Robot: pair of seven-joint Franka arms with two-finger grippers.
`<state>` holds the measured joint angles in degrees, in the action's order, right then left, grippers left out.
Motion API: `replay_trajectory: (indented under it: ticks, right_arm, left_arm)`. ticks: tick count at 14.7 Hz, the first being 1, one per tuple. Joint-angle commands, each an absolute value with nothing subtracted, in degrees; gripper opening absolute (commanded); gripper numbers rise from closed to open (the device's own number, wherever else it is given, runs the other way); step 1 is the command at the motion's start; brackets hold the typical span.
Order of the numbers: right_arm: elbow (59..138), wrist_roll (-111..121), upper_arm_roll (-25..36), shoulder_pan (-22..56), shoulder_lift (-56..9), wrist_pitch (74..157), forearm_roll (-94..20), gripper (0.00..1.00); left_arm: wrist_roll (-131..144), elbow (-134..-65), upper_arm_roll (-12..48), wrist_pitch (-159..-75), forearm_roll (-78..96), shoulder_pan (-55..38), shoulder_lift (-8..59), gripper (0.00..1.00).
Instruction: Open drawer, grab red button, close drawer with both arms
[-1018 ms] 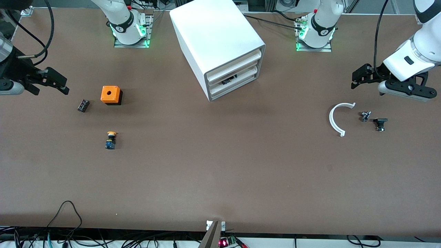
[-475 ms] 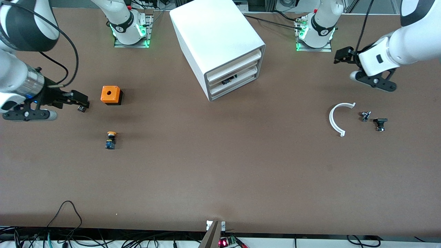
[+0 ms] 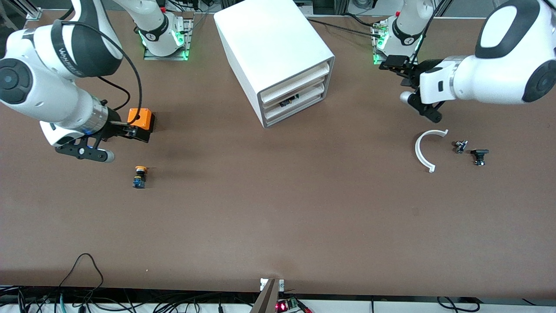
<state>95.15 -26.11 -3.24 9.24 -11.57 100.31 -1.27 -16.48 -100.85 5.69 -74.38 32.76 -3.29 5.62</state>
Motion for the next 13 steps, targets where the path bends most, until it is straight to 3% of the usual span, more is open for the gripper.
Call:
replay_trajectory:
  ticks: [1,6,13]
  right_arm:
    - [93.4,-33.5,-3.2,11.9,-12.4,100.5,-1.2,0.99]
    - [92.9,-47.8,-3.2,17.0,-13.6,101.7,-1.1,0.99]
    - [90.4,-61.0,-3.4,21.5,-14.9,103.5,-1.2,0.99]
  left_arm:
    - [-29.2,-105.9,5.5,-78.0,43.1,-0.7,8.0,1.00]
    - [-48.7,-109.9,5.6,-82.6,57.5,1.5,21.3,1.00]
    - [-58.1,-116.0,8.3,-87.0,65.0,-3.3,27.8,0.91]
